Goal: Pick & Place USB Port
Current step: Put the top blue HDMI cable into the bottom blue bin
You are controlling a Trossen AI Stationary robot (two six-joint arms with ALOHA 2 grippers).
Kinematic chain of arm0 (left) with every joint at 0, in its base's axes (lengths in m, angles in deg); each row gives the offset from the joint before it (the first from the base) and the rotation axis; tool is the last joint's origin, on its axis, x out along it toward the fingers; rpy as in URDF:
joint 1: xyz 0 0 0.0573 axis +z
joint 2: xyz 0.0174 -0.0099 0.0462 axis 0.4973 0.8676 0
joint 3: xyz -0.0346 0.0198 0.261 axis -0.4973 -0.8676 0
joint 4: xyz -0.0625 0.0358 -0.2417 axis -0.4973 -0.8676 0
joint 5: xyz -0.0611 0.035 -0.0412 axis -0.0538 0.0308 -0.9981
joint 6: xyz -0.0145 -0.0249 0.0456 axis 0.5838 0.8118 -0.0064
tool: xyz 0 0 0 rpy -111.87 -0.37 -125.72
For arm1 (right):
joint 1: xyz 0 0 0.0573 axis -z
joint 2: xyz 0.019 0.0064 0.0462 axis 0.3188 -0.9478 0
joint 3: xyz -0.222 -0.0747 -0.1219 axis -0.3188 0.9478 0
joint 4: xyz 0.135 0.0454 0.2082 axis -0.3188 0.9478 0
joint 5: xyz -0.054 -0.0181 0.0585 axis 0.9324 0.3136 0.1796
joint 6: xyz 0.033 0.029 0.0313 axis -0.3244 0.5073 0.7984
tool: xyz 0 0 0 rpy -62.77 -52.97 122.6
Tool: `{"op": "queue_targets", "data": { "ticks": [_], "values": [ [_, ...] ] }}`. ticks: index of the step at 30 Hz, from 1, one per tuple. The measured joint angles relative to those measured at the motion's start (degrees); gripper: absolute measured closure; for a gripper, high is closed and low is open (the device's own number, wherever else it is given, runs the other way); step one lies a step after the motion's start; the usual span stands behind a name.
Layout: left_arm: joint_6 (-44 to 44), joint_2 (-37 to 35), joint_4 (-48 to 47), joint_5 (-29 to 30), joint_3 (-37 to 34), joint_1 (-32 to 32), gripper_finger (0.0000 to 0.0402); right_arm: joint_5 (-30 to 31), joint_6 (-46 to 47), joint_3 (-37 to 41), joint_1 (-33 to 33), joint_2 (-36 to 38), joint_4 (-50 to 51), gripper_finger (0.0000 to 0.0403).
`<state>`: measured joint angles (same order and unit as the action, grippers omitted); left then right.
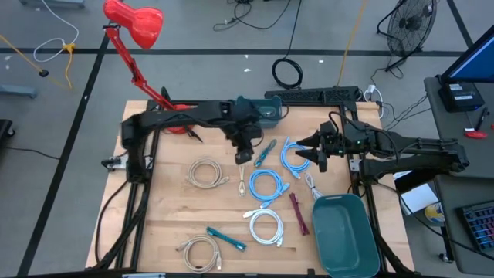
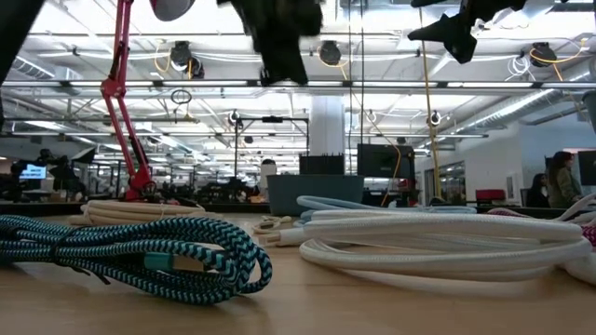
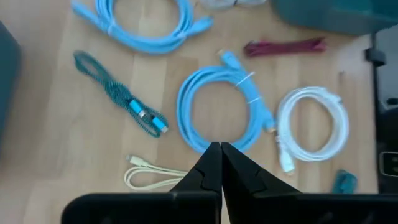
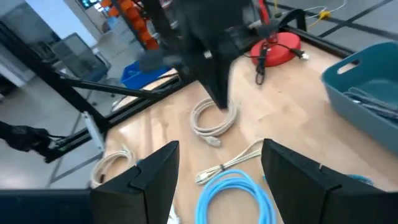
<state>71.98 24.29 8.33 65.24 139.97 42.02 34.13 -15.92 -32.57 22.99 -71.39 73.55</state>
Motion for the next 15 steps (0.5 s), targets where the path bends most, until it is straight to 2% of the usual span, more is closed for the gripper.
{"op": "queue_targets", "data": {
  "ticks": [6,11,15],
  "values": [
    [2.46,-9.31,-2.96,5.9,0.0,-4.81,0.0396,-2.06,3.45,0.02,-0.11,-0.24,-3.03,0.0186],
    [4.68,-14.35,-8.57,8.81,0.0,-9.83,0.0399,-3.04,5.77,0.0,-2.5,-3.24,-14.67,0.0186],
    [7.31,-17.17,-12.82,14.26,0.0,-14.83,0.0391,-2.89,5.74,0.0,-5.33,-7.82,-24.16,0.0186]
  ]
}}
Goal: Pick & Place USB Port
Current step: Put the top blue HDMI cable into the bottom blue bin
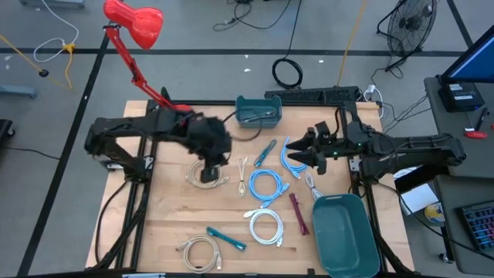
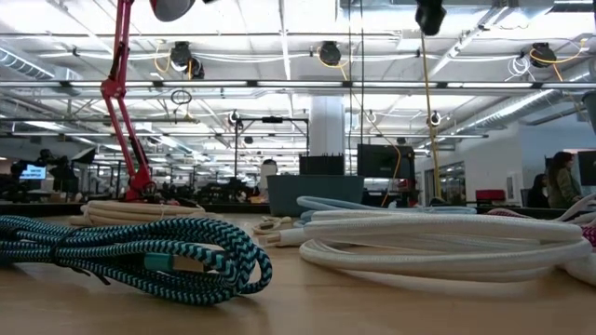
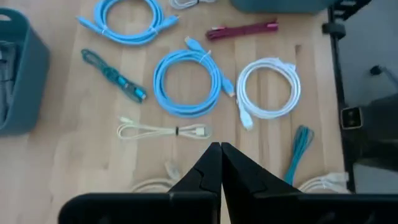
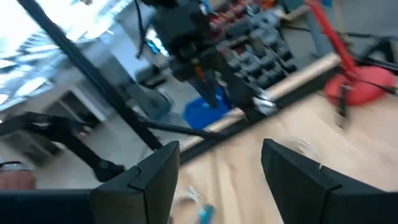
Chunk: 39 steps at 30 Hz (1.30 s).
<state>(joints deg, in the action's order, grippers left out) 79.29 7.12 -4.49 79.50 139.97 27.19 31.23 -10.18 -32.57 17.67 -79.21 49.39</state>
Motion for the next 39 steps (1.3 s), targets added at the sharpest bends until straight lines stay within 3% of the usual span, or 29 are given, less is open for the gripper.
{"op": "queue_targets", "data": {
  "ticks": [3,7,17,24,39],
  "values": [
    [1.2,-1.64,-2.19,5.16,0.0,-3.78,0.0393,1.76,0.24,-0.04,-2.27,-3.84,-4.71,0.0187],
    [3.85,-3.06,-4.96,9.53,0.02,-7.13,0.0399,5.26,0.45,-1.66,-5.07,-8.45,-3.48,0.0196],
    [7.56,-3.1,-9.3,16.75,-0.43,-11.42,0.039,18.29,1.13,-14.26,-6.86,-17.0,27.99,0.0244],
    [7.66,-3.08,-8.81,18.23,-3.43,-11.56,0.0392,19.22,9.86,-17.62,-3.96,-22.87,40.92,0.0267],
    [12.57,-3.08,-7.08,18.04,-16.07,-11.7,0.0383,20.09,12.85,-15.82,5.08,-29.4,49.73,0.0277]
  ]
}}
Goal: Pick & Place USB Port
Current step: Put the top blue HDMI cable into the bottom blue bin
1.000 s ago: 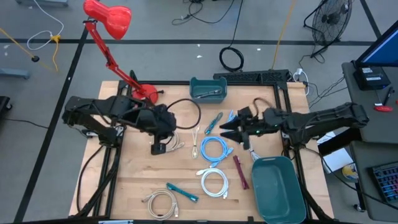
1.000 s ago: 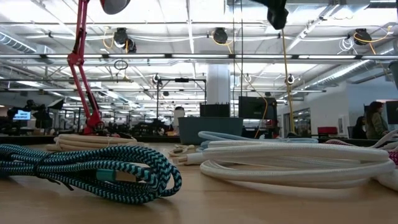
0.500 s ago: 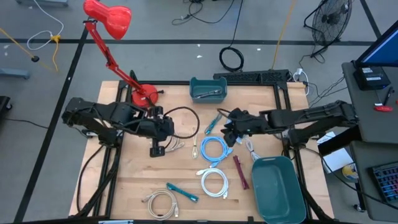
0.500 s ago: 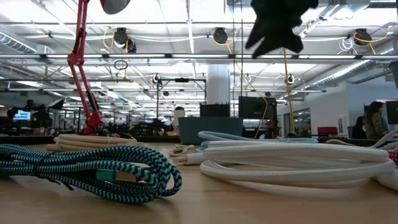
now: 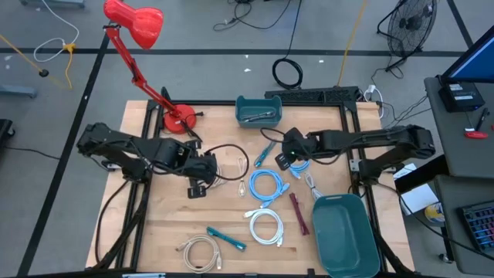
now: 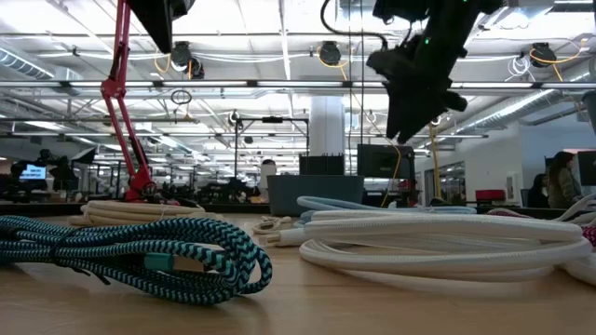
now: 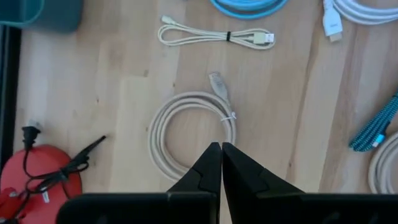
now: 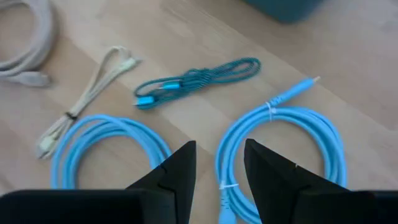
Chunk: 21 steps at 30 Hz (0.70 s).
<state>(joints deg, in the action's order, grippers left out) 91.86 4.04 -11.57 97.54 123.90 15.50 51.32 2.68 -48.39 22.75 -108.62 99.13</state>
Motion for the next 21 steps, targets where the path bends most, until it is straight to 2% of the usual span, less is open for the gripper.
{"op": "queue_targets", "data": {
  "ticks": [7,10,21],
  "values": [
    [0.45,0.02,2.1,-1.25,-1.5,-0.07,0.0382,-1.14,-0.2,0.49,3.46,-4.84,0.4,0.0277],
    [0.5,0.02,3.43,-1.33,-1.5,-0.07,0.0382,-3.56,-0.31,0.49,4.68,-7.28,0.57,0.0277],
    [0.49,0.02,4.49,-1.44,-1.5,-0.07,0.0382,-6.81,1.16,0.52,5.31,-12.9,0.27,0.0277]
  ]
}}
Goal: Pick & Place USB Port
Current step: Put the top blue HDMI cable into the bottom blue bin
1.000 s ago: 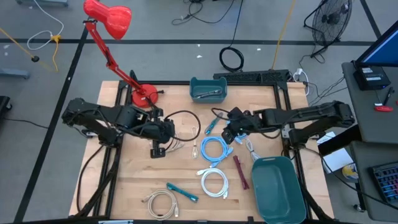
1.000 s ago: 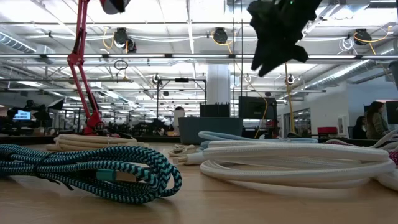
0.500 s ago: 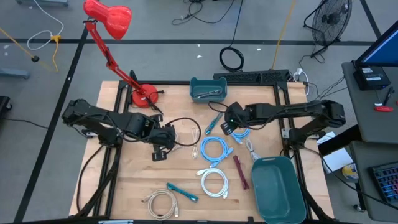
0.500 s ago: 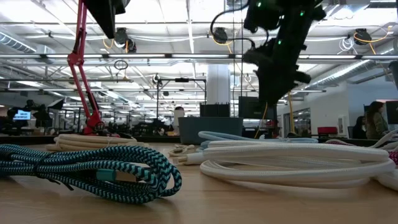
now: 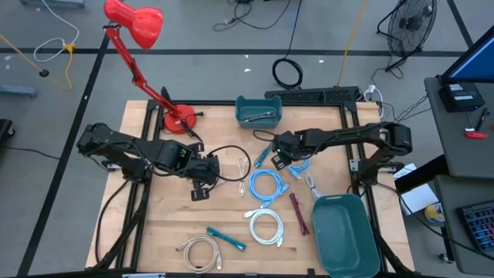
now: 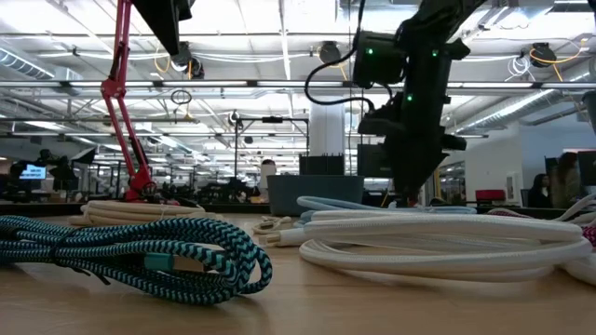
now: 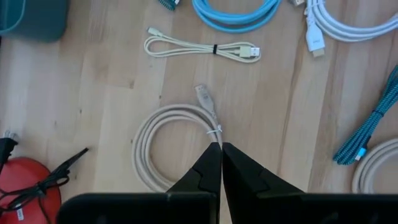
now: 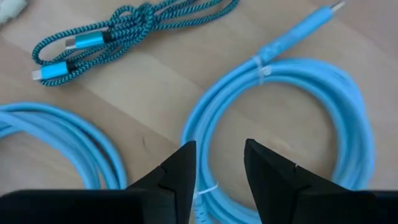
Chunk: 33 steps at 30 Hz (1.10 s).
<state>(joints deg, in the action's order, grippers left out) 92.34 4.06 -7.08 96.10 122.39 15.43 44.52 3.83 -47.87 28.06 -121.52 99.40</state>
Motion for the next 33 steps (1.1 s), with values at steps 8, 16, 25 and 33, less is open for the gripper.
{"op": "queue_targets", "data": {
  "ticks": [8,16,25,33],
  "values": [
    [-0.45,0.0,0.01,0.0,0.0,0.0,0.0383,-2.05,0.59,0.0,-0.35,-2.77,-2.51,0.0277],
    [-0.9,0.0,-0.04,-0.04,0.0,0.0,0.0383,-1.75,-0.74,0.0,-0.28,-6.74,-4.65,0.0277],
    [-1.04,0.0,-0.28,-0.15,0.0,0.0,0.0383,-5.57,-0.94,-0.11,-0.63,-8.84,-7.5,0.0317],
    [-1.58,0.0,-0.23,-0.15,0.0,0.0,0.0383,-10.45,-5.0,0.13,-1.36,-4.61,-3.12,0.0361]
  ]
}}
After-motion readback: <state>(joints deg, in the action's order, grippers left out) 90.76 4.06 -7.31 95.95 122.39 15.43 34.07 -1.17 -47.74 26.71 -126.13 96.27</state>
